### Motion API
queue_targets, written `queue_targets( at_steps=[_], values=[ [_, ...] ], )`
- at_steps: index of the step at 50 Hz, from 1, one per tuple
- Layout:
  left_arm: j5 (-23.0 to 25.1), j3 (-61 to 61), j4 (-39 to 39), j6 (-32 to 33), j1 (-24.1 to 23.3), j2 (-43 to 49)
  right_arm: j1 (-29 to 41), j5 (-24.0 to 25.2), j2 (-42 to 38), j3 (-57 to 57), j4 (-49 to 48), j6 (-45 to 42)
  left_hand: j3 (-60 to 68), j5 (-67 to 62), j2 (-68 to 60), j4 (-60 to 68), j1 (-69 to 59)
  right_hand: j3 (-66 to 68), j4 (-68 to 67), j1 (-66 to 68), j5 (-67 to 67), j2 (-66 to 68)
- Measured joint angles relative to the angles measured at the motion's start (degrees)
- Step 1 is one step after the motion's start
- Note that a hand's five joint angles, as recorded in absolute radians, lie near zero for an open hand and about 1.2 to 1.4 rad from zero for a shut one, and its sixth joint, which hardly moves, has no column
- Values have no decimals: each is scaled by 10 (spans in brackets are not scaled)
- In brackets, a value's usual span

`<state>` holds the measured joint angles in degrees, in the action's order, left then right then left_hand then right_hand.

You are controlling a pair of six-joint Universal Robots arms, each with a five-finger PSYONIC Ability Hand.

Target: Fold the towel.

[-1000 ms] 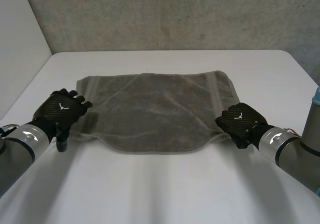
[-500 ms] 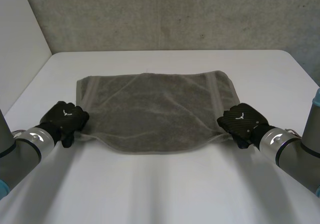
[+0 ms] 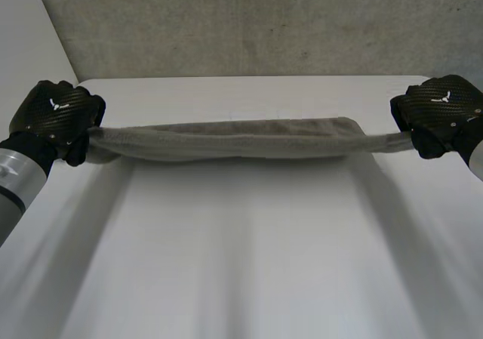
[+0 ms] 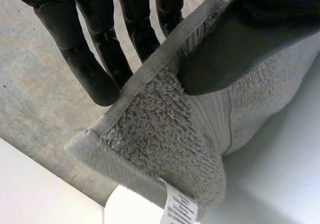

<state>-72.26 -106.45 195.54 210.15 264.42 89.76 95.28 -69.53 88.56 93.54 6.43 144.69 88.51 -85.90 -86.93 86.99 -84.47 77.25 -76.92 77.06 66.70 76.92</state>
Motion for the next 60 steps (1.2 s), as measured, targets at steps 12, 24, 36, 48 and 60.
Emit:
queue_targets(
  at_steps=[12,24,36,48,60],
  values=[
    [6,-48,-57,-5,2,-85,-23,33,93,-6,79,-1,0,0,0,0,0,0,0,0,0,0],
    [68,-58,-75,15,6,-72,-41,34,61,-46,142,-37,0,0,-2,0,0,0,0,0,0,0],
    [69,88,-74,112,-20,187,-13,-2,-193,-186,136,-84,1,0,-2,0,0,0,0,0,0,0],
    [-27,300,-64,120,-55,390,45,-88,-362,-291,-49,-79,2,0,-2,0,0,1,0,0,0,0],
    [-52,340,57,120,-78,435,56,-96,-429,-292,-201,-83,2,0,-2,0,0,1,0,1,0,0]
  ],
)
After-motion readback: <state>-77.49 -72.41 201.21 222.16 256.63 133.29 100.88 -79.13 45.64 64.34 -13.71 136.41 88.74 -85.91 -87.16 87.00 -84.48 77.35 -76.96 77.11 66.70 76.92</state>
